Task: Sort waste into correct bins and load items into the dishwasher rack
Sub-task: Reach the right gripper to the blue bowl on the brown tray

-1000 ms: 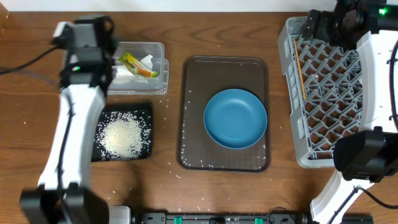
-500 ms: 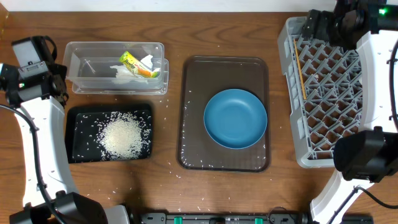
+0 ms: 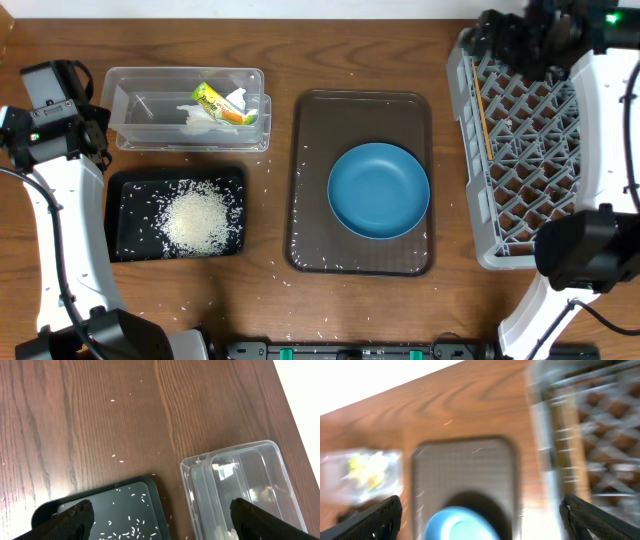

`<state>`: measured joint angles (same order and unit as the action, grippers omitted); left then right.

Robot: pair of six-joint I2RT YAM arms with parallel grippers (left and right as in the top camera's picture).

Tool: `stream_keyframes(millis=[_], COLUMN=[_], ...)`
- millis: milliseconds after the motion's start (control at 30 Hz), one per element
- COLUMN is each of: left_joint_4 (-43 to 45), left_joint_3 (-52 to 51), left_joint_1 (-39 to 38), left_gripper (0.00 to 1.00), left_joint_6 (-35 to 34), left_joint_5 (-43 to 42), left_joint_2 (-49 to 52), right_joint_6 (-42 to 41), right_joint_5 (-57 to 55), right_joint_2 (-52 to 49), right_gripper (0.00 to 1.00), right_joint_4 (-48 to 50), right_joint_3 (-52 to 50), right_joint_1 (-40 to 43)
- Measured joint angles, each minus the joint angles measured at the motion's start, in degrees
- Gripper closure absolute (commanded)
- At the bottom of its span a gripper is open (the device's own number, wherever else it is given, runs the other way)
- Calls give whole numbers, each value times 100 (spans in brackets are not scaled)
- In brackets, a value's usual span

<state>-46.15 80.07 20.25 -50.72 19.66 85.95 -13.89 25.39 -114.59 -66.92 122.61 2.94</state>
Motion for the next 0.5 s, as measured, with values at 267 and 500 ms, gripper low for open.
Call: stream_keyframes(millis=[267,500], left_joint_4=[0,-4], left_joint_3=[0,0], left_joint_1=[0,0], left_gripper=[8,4], left_joint_6=[0,11], left_joint_5=[0,-2], left_joint_2=[-2,-2], right_joint_6=[201,-354], right_joint_5=[-857,-2391], right_joint_2=[0,0], right_gripper=[1,1], right_joint_4=[-487,-223], right_joint_3=[-339,-1211], right_joint_1=[-1958,-3606])
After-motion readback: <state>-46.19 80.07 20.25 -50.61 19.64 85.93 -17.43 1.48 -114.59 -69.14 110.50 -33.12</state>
